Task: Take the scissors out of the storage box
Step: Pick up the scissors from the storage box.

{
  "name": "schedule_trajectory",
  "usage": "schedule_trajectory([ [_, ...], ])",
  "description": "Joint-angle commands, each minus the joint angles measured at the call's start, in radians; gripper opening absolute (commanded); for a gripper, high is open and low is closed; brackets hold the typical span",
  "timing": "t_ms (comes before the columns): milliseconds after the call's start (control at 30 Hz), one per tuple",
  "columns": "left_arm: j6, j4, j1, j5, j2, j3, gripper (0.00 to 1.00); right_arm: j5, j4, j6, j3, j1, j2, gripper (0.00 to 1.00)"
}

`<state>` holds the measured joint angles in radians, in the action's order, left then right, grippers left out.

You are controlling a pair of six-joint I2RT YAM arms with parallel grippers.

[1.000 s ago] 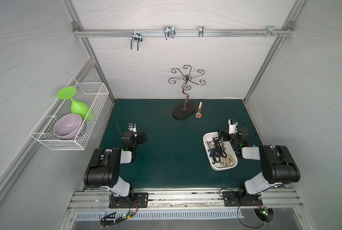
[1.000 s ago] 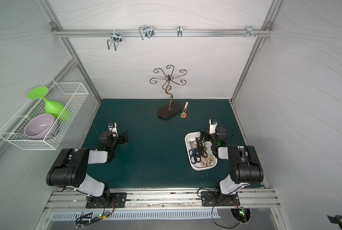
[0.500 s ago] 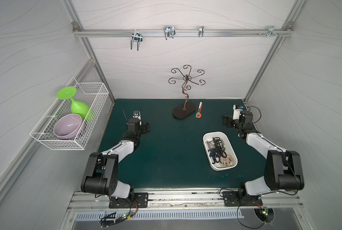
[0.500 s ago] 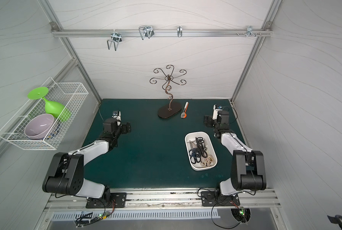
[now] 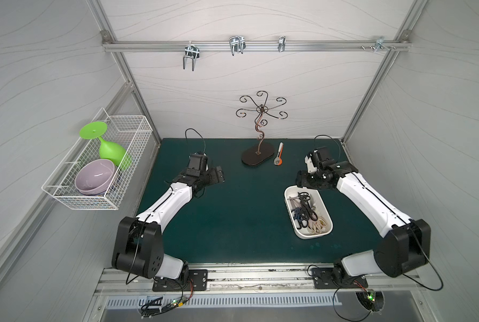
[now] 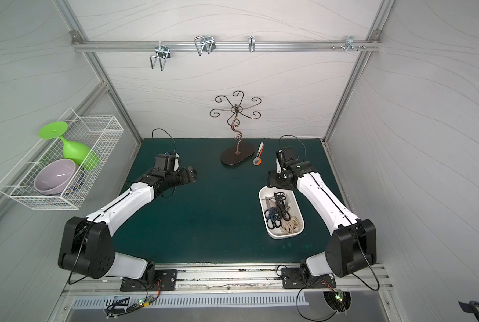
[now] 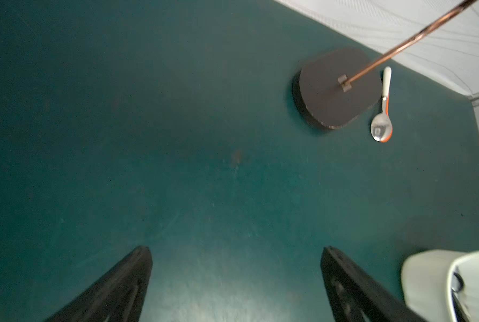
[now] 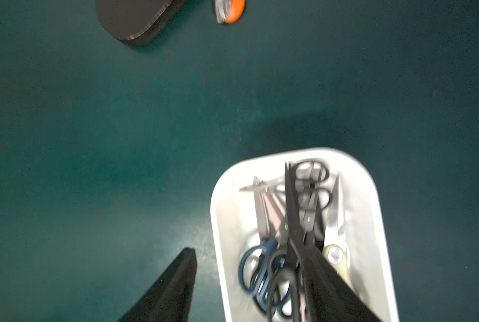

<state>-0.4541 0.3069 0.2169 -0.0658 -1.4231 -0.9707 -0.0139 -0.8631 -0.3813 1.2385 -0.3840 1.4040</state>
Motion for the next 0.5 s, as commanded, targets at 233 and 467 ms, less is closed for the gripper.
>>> schedule_trajectory([
  [233, -0.078, 0.061, -0.002, -0.061, 0.061, 0.088, 0.99, 0.091, -0.278, -0.126, -0.162, -0.114, -0.093, 0.32],
  [467, -0.057, 0.125, -0.002, -0.049, 0.055, 0.045, 0.99, 0.068, -0.176, -0.157, -0.243, -0.117, -0.065, 0.27],
])
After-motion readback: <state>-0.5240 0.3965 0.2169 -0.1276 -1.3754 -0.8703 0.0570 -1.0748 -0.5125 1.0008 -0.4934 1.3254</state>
